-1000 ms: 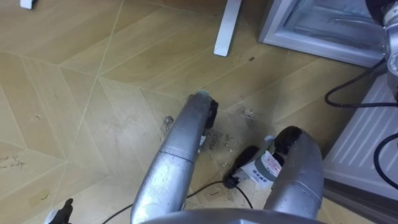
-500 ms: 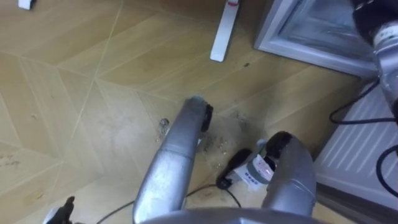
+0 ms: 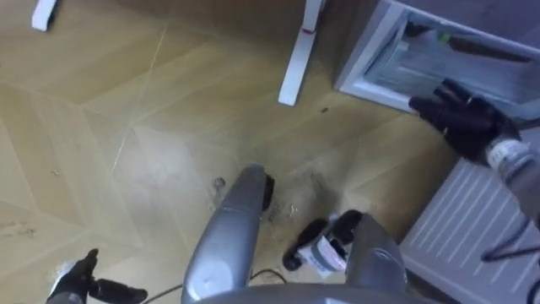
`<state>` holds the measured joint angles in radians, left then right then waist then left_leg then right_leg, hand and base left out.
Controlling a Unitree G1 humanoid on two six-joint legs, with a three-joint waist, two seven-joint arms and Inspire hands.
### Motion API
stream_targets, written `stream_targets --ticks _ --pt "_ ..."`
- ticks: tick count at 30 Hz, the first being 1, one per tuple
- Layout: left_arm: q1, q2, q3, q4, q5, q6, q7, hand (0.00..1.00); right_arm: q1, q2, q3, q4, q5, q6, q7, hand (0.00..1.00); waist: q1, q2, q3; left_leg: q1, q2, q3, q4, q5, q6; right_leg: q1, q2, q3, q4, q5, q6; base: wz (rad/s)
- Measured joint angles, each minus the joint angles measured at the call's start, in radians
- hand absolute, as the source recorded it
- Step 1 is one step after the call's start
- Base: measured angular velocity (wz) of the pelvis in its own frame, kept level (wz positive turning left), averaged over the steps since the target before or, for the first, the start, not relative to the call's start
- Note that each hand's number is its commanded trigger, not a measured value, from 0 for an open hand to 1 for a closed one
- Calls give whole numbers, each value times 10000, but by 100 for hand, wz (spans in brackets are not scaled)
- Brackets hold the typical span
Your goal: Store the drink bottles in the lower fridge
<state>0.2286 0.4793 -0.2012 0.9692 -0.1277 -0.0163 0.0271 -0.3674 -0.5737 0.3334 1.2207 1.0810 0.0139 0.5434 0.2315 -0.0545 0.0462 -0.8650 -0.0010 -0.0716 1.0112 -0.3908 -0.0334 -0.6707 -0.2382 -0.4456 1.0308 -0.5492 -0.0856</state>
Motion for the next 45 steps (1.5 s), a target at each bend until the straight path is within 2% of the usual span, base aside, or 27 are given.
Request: stream_targets --ticks 2,6,9,11,12,14,15,17,19,21,22,25,29,33,37,41,45 --pt "-296 -274 37 359 20 -43 8 0 184 6 -2 360 -715 107 292 0 -7 73 -36 682 71 57 -588 54 78 637 193 19 -773 284 141 -15" --pt "-921 -638 33 808 17 -39 14 0 505 122 -12 739 -2138 94 465 0 -145 122 -73 1594 -1 286 -1490 248 221 1412 294 124 -1588 547 395 1" --pt "-1180 -894 29 1034 37 -72 54 0 1009 624 -11 952 -3263 102 437 0 -182 84 -99 2405 24 451 -2453 530 249 2105 403 182 -2532 896 492 -4" --pt "-1182 -1200 35 1249 132 -58 59 0 1470 1211 -25 1191 -3907 110 316 0 -383 79 -108 3094 29 480 -3234 778 251 2763 522 120 -3352 1203 555 0" --pt "-1187 -1266 34 1280 127 -58 38 0 1636 1318 -29 1202 -4064 109 302 0 -449 82 -112 3218 34 478 -3394 831 253 2905 569 95 -3558 1268 572 3" --pt "-1204 -1414 59 1349 143 -71 76 0 2212 1820 -49 1186 -4521 101 67 0 -613 19 -150 3727 103 545 -3976 1005 215 3455 824 69 -4354 1571 610 -2" --pt "-1212 -1455 78 1388 150 -76 105 0 2367 1942 -50 1186 -4547 102 20 0 -633 -15 -166 3880 105 560 -4126 1056 208 3585 866 95 -4541 1641 606 -10" --pt "-1213 -1775 438 1580 330 -127 211 0 2940 2195 -57 1118 -4698 100 -85 0 -771 -53 -188 4587 103 643 -4694 1172 206 4222 1013 190 -5198 1861 691 -12" --pt "-1145 -1907 488 1622 475 -174 364 0 3284 2333 -94 1126 -4755 94 -216 0 -984 -66 -201 5061 105 672 -5071 1223 215 4763 1095 148 -5692 1992 749 -1" --pt "-1095 -1974 618 1597 544 -189 506 0 3653 2573 -434 1098 -4759 91 -442 0 -1137 -168 -284 5494 113 735 -5454 1324 216 5215 1208 133 -6228 2177 799 -2" --pt "-1033 -2033 785 1600 550 -197 586 0 3886 2730 -595 1095 -4754 92 -539 0 -1142 -237 -334 5818 160 917 -5736 1372 218 5472 1296 248 -6552 2315 828 -27" --pt "-943 -2234 1072 1546 572 -197 652 0 4210 2977 -1024 1077 -4737 87 -842 0 -1250 -208 -337 6438 198 994 -6107 1377 218 6141 1540 371 -7176 2630 897 -19" --pt "-594 -2544 1743 1537 867 -224 768 0 4529 3279 -1429 1122 -4744 98 -881 0 -1298 -211 -340 7418 146 1141 -6711 1395 247 6892 1596 630 -7755 2820 1002 -19" --pt "-448 -2682 1987 1534 1027 -220 799 0 4670 3471 -1609 1122 -4512 89 -998 0 -1492 -198 -347 7905 71 1151 -7055 1445 285 7279 1594 773 -7982 2892 1066 -7" --pt "-422 -2793 2348 1525 1009 -255 806 0 4673 3834 -1817 1161 -4620 78 -1186 0 -1725 -189 -358 8105 69 1170 -7148 1455 287 7555 1686 918 -8348 3050 1082 -5" --pt "-428 -2896 2392 1531 1021 -280 978 0 4702 3877 -2038 1162 -4830 76 -1398 0 -1789 -66 -395 8315 58 1222 -7282 1479 329 7737 1721 1169 -8507 3206 1113 -14" --pt "-402 -2997 2412 1533 1232 -280 1010 0 4680 3946 -2432 1118 -5355 70 -1670 0 -1984 35 -388 8642 16 1250 -7454 1510 367 7992 1721 1337 -8652 3289 1148 -8"
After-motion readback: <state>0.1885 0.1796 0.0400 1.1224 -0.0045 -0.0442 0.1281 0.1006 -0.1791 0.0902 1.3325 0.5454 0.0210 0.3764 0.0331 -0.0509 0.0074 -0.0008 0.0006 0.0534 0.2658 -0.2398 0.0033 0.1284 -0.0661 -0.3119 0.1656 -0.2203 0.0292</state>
